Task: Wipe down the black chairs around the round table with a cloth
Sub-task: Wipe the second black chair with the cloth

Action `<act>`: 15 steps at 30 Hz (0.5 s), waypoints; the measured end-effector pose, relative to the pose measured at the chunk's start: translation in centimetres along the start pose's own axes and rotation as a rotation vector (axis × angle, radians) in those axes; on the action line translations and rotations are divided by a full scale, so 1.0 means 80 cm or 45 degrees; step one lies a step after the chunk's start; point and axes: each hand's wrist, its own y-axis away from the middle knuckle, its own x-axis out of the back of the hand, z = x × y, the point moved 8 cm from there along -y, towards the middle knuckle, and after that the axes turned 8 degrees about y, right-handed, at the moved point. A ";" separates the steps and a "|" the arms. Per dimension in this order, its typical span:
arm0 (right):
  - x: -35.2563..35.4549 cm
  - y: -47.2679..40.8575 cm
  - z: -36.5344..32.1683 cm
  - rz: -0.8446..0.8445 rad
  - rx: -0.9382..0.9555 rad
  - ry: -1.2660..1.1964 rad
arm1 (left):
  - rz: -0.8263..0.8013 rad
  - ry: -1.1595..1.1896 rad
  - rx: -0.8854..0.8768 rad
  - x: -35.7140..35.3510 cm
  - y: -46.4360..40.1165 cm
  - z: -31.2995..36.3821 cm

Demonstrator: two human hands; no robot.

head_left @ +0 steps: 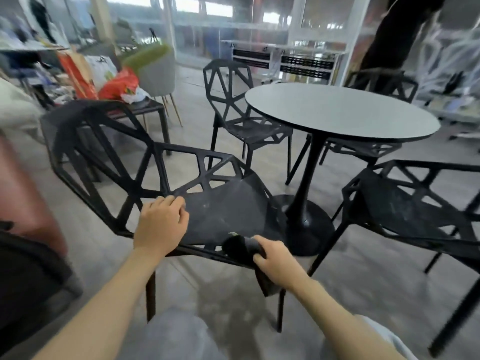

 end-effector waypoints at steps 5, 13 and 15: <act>0.009 -0.025 0.042 0.389 -0.074 -0.185 | -0.054 -0.011 0.036 0.001 -0.006 -0.018; -0.025 -0.075 0.094 -0.011 0.177 -0.055 | -0.186 0.031 0.287 -0.017 -0.006 -0.016; -0.022 -0.109 0.099 0.016 0.164 -0.034 | -0.181 -0.055 0.315 -0.020 -0.007 -0.020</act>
